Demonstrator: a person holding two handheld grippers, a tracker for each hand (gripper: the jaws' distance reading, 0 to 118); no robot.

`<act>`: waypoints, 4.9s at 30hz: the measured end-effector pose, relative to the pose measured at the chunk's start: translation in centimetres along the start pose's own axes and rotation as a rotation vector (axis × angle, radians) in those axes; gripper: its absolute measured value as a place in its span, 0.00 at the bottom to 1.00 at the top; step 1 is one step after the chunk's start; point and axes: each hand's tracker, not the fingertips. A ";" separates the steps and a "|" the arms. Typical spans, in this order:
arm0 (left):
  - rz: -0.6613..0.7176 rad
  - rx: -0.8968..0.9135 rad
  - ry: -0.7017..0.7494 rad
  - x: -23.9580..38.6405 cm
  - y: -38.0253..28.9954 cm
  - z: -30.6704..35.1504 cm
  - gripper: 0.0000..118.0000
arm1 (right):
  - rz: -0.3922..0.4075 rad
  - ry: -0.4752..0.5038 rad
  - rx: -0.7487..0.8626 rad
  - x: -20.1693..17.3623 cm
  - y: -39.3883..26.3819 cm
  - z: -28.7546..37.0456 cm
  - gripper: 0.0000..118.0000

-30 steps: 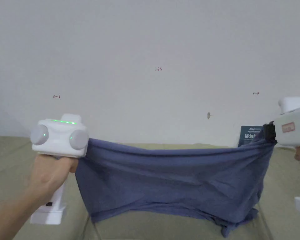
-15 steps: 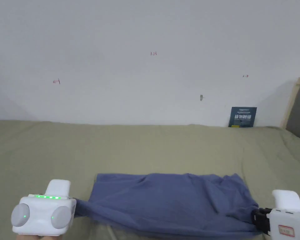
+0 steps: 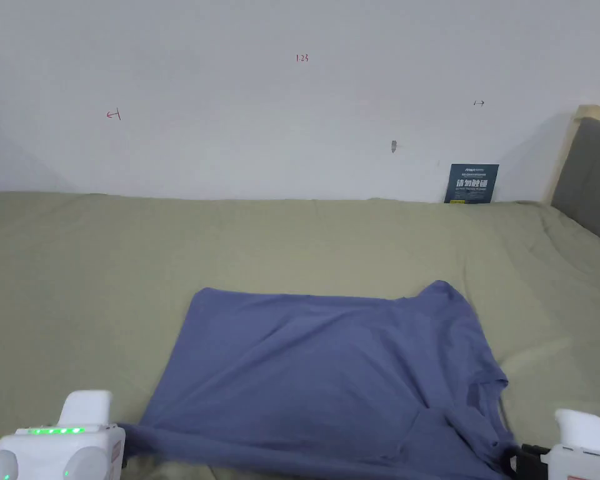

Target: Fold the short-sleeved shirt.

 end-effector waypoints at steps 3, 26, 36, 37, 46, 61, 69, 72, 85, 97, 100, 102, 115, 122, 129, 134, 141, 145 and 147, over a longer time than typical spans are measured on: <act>-0.009 -0.010 -0.032 -0.2 -1.8 1.7 0.00 | -0.001 -0.006 -0.025 -0.3 -1.8 1.1 0.04; 0.021 -0.081 -0.159 -2.9 -7.0 3.0 1.00 | -0.084 -0.076 -0.074 1.3 -5.8 2.7 1.00; 0.113 0.021 -0.187 -6.5 -6.0 7.3 0.89 | -0.043 -0.009 -0.012 0.0 -5.8 7.2 0.93; 0.095 0.016 -0.223 -6.8 -5.9 7.8 0.63 | -0.070 -0.053 0.013 -0.2 -5.7 7.1 0.82; 0.124 -0.016 -0.217 -7.1 -7.7 7.8 0.02 | 0.146 -0.072 0.037 -4.5 -5.6 8.4 0.00; 0.127 -0.149 -0.241 -4.9 -8.0 1.1 0.52 | -0.009 -0.095 -0.048 -0.7 -7.2 6.0 0.00; 0.099 -0.161 -0.285 -4.2 -8.3 2.3 0.09 | 0.025 -0.113 -0.087 1.5 -6.9 4.0 0.17; 0.089 -0.157 -0.277 -3.9 -8.0 2.4 0.09 | 0.021 -0.033 -0.132 1.6 -7.5 2.7 0.99; 0.083 -0.162 -0.255 -3.7 -7.6 2.1 0.09 | -0.002 -0.017 -0.171 2.5 -7.7 1.8 0.07; 0.094 -0.072 -0.286 -4.3 -5.0 4.5 0.09 | 0.024 -0.056 -0.089 1.4 -4.7 4.7 0.07; 0.086 -0.047 -0.283 -4.1 -2.8 4.5 0.09 | 0.035 -0.050 -0.065 1.2 -2.5 5.0 0.07; 0.076 -0.024 -0.285 -3.8 -1.3 4.4 0.09 | 0.014 -0.065 -0.038 0.8 -0.8 5.4 0.07; 0.067 -0.004 -0.253 -0.6 9.0 -4.0 0.09 | 0.014 -0.090 -0.062 -0.4 10.4 -4.0 0.07; 0.025 -0.061 -0.229 2.7 11.4 -7.3 0.09 | -0.046 -0.118 -0.167 0.3 13.2 -10.9 0.07; 0.018 -0.071 -0.218 2.7 11.3 -11.6 0.56 | -0.136 -0.139 -0.173 0.9 13.0 -12.4 0.60; -0.007 -0.068 -0.161 0.4 9.9 -12.3 0.96 | -0.150 -0.145 -0.124 3.8 12.0 -10.2 0.97; 0.085 -0.057 -0.207 -2.3 5.4 -2.2 0.38 | -0.060 -0.065 -0.138 1.9 5.4 -3.8 0.00; 0.131 -0.105 -0.266 -2.7 1.5 -3.1 0.00 | -0.012 -0.114 -0.122 0.8 1.8 -2.1 0.00; 0.136 -0.116 -0.262 -2.3 0.3 -3.5 0.00 | -0.013 -0.116 -0.134 0.0 0.5 -1.4 0.00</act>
